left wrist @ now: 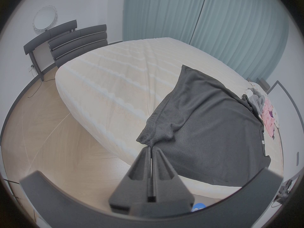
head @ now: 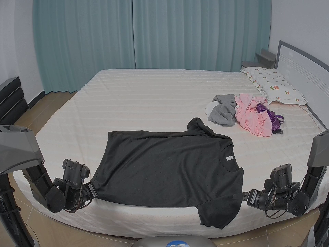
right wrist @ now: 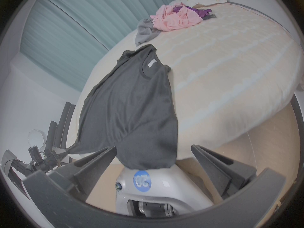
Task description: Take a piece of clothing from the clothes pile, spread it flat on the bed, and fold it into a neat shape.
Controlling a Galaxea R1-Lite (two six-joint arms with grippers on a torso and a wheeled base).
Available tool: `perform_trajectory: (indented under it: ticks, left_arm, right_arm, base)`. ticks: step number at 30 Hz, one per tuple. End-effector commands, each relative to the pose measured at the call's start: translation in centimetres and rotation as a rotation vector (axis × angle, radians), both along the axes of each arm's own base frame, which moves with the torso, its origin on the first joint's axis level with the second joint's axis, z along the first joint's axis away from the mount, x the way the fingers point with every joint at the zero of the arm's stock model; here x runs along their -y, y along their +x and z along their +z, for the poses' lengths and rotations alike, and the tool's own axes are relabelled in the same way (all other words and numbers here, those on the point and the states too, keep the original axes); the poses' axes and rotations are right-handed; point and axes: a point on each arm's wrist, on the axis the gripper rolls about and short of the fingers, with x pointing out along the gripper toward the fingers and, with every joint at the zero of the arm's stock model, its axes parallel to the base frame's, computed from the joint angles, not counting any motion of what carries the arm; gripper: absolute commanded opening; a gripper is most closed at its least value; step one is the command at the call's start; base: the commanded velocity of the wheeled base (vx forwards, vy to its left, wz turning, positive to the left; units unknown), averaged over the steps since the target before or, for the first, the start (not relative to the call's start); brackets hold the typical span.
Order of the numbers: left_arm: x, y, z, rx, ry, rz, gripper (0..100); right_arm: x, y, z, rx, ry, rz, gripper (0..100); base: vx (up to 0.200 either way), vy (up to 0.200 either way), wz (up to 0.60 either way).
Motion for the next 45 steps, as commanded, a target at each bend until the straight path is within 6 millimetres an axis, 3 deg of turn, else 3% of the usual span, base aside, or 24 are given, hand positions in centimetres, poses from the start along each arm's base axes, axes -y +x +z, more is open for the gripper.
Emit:
perform_trajectory:
  ticks: [1,12,38,39,45]
  left_arm:
    - [0.0,-0.1,-0.2,-0.011,0.004,-0.001,0]
    - [-0.1,-0.2,-0.4,-0.026,0.009,-0.003,0]
    - [-0.1,-0.2,-1.0,-0.046,0.016,-0.004,0]
    - [-0.1,-0.2,-1.0,-0.046,0.016,-0.004,0]
    - [-0.1,-0.2,-1.1,-0.052,0.017,-0.004,0]
  right_arm:
    - [-0.1,2.1,-2.9,-0.006,-0.022,0.009,100]
    - [0.4,4.3,-4.0,0.032,-0.023,-0.034,100]
    - [0.4,5.9,-5.0,0.047,-0.008,-0.055,100]
    - [0.4,5.9,-5.0,0.045,-0.009,-0.055,0]
    - [1.0,5.6,-4.8,0.036,-0.012,-0.075,0]
  base:
    - [0.000,0.000,0.00]
    - [0.000,0.000,0.00]
    - [0.000,0.000,0.00]
    - [0.000,0.000,0.00]
    - [0.000,0.000,0.00]
